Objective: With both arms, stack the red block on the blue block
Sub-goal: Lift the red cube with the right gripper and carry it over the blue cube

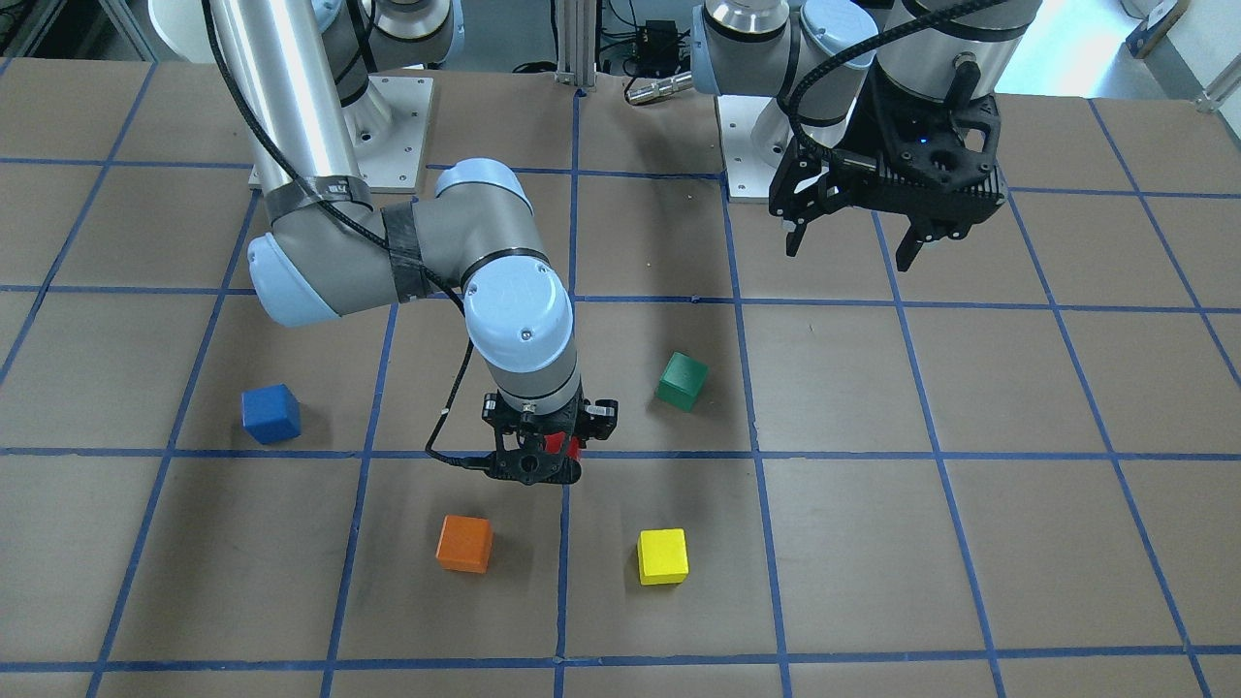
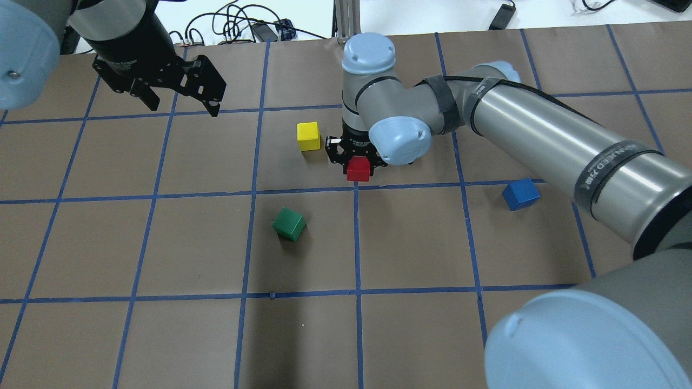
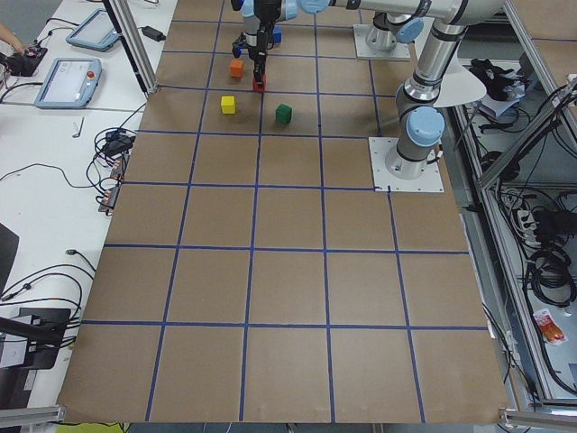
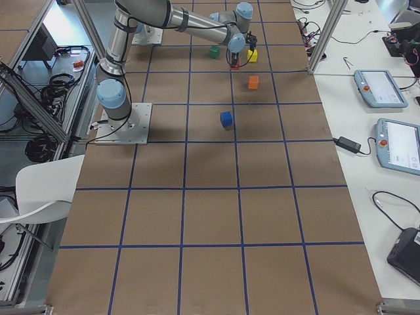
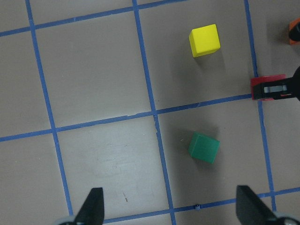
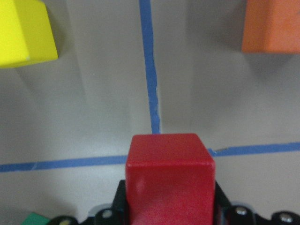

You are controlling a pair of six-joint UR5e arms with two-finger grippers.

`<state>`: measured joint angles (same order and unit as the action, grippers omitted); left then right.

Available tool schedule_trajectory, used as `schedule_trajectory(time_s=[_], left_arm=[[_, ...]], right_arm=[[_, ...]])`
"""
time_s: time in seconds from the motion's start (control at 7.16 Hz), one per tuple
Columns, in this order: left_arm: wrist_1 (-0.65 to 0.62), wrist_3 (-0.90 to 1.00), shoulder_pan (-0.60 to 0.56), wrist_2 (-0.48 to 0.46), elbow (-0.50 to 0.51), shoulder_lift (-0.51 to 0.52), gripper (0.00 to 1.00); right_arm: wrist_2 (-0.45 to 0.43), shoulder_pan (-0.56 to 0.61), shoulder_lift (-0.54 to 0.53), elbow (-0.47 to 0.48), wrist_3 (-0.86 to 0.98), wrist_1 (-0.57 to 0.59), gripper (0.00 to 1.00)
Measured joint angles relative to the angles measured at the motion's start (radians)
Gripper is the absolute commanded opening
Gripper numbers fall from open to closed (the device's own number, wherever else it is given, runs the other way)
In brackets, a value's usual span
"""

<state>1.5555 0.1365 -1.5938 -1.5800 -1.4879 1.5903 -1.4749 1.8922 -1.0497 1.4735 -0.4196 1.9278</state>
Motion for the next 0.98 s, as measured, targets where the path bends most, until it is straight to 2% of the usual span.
schedule_trajectory(time_s=[0.28,0.42,0.7,0.98], left_arm=[[0.001,0.0,0.0,0.001,-0.001,-0.001,1.0],[0.0,0.001,0.0,0.002,-0.001,0.0,1.0],[-0.001,0.001,0.0,0.002,-0.001,-0.002,1.0],[-0.002,0.001,0.0,0.003,-0.001,-0.001,1.0]], right_arm=[[-0.001,-0.069,-0.017,-0.174,0.015,-0.272,0.0],[-0.002,-0.13,-0.036,-0.218,0.065,-0.37,0.0],[-0.024,-0.269,-0.087,-0.214,0.251,-0.48,0.0],[-0.065,-0.376,-0.143,-0.13,0.419,-0.486,0.0]])
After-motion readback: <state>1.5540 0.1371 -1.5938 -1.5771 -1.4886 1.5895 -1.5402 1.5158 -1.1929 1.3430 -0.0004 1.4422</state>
